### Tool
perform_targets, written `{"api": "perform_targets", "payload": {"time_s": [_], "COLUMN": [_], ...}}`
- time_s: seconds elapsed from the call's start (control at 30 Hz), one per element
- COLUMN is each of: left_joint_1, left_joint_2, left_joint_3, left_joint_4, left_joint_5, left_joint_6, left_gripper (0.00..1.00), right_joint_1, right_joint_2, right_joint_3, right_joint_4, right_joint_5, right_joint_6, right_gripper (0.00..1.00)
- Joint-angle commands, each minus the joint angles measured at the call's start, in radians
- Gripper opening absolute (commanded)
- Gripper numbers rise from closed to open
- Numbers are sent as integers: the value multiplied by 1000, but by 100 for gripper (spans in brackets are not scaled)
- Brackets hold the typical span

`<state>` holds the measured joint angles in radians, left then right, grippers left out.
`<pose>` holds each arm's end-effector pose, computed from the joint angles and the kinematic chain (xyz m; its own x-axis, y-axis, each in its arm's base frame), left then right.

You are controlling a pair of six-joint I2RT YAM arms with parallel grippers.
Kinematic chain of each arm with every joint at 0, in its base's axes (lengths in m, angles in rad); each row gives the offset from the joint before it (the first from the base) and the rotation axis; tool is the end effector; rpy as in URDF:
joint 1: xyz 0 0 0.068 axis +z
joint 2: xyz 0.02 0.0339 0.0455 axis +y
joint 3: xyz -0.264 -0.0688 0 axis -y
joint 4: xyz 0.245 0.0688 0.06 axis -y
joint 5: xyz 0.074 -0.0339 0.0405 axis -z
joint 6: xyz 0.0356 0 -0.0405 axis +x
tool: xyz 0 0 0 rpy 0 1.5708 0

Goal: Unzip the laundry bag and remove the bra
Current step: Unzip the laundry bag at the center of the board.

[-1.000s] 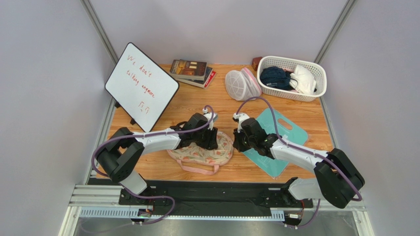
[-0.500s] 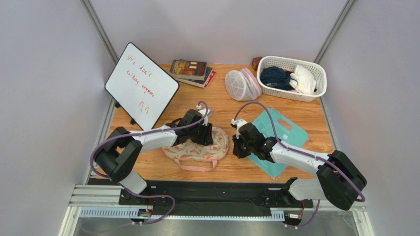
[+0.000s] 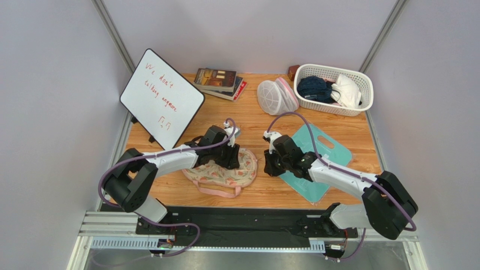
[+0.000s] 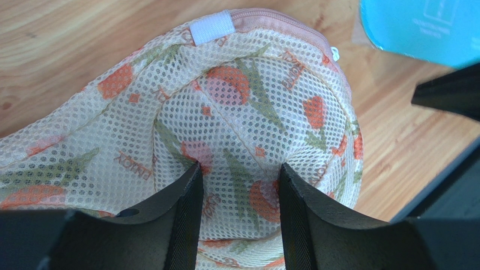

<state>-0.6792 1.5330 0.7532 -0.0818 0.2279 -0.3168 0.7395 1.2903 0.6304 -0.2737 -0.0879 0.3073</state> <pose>0.2262 -0.1929 0.1652 -0.7874 0.2457 -0.5654 0.5063 0.7809 -0.3658 0.1770 0.1657 0.1764 -0.7807 -0.3043 -0.5457 -0.4970 0.8318 0.2472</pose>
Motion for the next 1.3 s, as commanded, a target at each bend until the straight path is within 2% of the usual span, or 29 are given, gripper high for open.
{"api": "perform_targets", "payload": {"time_s": [0.0, 0.03, 0.1, 0.17, 0.23, 0.47, 0.7, 0.87, 1.13, 1.27], "left_joint_1": [20, 23, 26, 27, 30, 40, 66, 78, 78, 79], "left_joint_2": [-13, -20, -31, -45, -50, -59, -82, -86, -97, -111], "left_joint_3": [-28, -31, -37, -41, -43, -58, -69, -69, -80, -84], "left_joint_4": [-70, -70, -59, -47, -45, -22, -12, -1, 8, 10], "left_joint_5": [151, 186, 206, 235, 252, 307, 286, 306, 318, 309], "left_joint_6": [90, 103, 111, 120, 125, 128, 110, 105, 101, 99], "left_gripper": [0, 0, 0, 0, 0, 0, 0, 0, 0, 0], "right_joint_1": [-61, -75, -92, -110, -132, -189, -193, -196, -207, -207], "right_joint_2": [27, 44, 66, 98, 118, 167, 156, 116, 159, 182], "right_joint_3": [61, 63, 65, 60, 43, -21, -66, -126, -112, -100], "right_joint_4": [118, 137, 191, 228, 289, 490, 464, 513, 610, 610], "right_joint_5": [-137, -163, -252, -318, -358, -507, -523, -541, -611, -635], "right_joint_6": [-51, -57, -76, -77, -71, -17, 1, 35, 59, 61], "right_gripper": [20, 31, 42, 51, 54, 56, 55, 55, 54, 49]}}
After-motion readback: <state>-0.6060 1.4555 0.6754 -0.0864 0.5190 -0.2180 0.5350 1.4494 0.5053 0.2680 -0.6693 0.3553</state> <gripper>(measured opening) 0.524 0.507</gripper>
